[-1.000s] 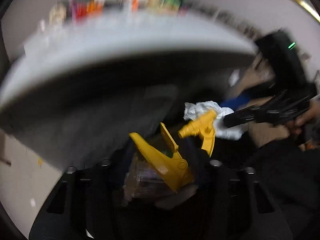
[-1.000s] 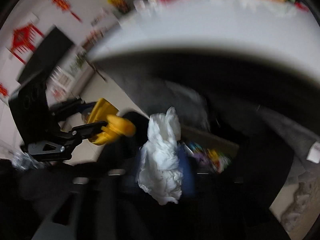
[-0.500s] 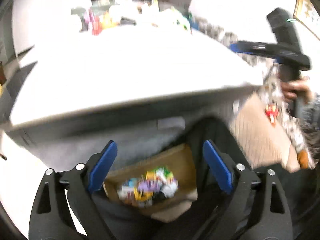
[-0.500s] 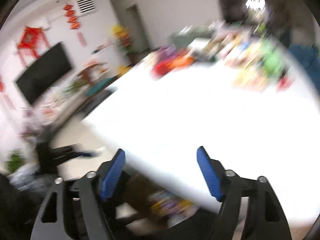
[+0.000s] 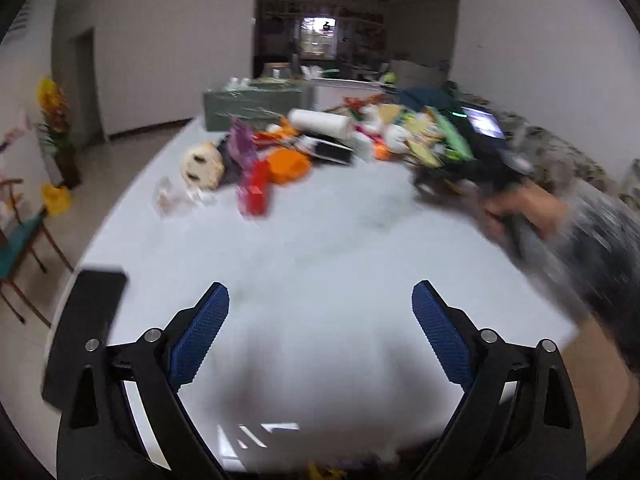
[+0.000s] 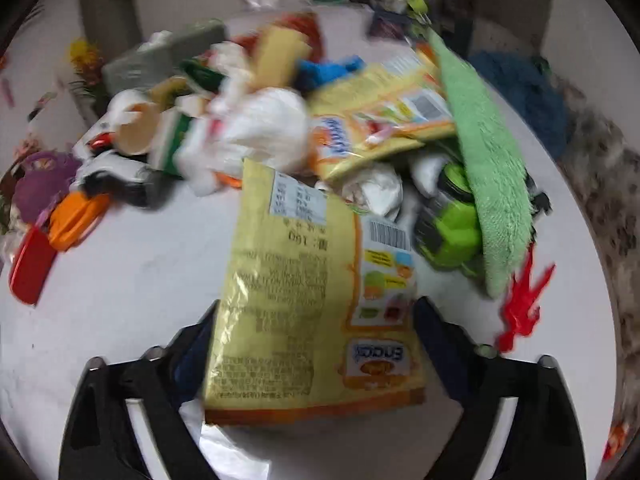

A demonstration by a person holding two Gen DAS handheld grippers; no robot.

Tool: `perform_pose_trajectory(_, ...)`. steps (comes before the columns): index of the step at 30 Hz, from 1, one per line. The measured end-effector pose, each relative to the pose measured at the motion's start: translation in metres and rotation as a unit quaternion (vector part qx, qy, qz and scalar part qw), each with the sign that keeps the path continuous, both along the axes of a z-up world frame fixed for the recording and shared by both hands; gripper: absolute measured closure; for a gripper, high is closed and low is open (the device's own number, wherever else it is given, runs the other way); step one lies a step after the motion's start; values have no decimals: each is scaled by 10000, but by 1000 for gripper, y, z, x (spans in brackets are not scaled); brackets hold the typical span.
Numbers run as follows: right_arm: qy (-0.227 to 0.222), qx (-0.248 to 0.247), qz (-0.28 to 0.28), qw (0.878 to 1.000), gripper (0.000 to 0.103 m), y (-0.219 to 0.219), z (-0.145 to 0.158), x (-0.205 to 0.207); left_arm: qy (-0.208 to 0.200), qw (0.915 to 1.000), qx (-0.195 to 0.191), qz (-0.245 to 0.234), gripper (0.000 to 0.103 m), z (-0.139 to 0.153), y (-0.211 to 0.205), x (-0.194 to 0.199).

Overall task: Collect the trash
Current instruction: 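Grasp the red-pink container with the left gripper while the right grasps the yellow snack bag, then carry the red container and snack bag to the cardboard box and release both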

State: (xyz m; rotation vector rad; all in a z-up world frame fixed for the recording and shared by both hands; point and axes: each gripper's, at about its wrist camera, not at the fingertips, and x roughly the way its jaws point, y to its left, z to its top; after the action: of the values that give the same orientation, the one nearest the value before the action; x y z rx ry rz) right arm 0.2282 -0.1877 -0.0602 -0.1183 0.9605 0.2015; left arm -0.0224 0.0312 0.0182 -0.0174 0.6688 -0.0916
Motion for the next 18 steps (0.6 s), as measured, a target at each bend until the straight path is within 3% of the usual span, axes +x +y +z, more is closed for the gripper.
perform_pose_trajectory(1,-119,-72,93,9999,37,1,1,-8,8,9999,49,126,12,-1,3,14)
perform_pose_trajectory(2,-219,-22,180,9996,56,-1,3,-18,45,9996,70,258,12,-3,8,37)
perform_pose_trajectory(3,-240,25,227,9995,81,-3,4,-26,112,9993,91,331,12,-6,12,53)
perform_pose_trajectory(10,-93,757,345,9965,87,-38,5,-79,732,9922,5,1012,14,-29,35,168)
perform_pose_trajectory(11,-104,842,341,9958,87,-42,6,-87,838,9911,-32,1038,22,-34,37,181)
perform_pose_trajectory(12,-111,896,342,9953,87,-46,7,-95,971,9898,-26,1046,57,-40,38,191)
perform_pose_trajectory(13,-142,917,340,9951,87,-48,9,-98,1182,9868,61,1101,71,-46,38,199)
perform_pose_trajectory(18,-280,1169,312,9923,88,-47,17,-113,880,9900,417,1018,73,-34,22,173)
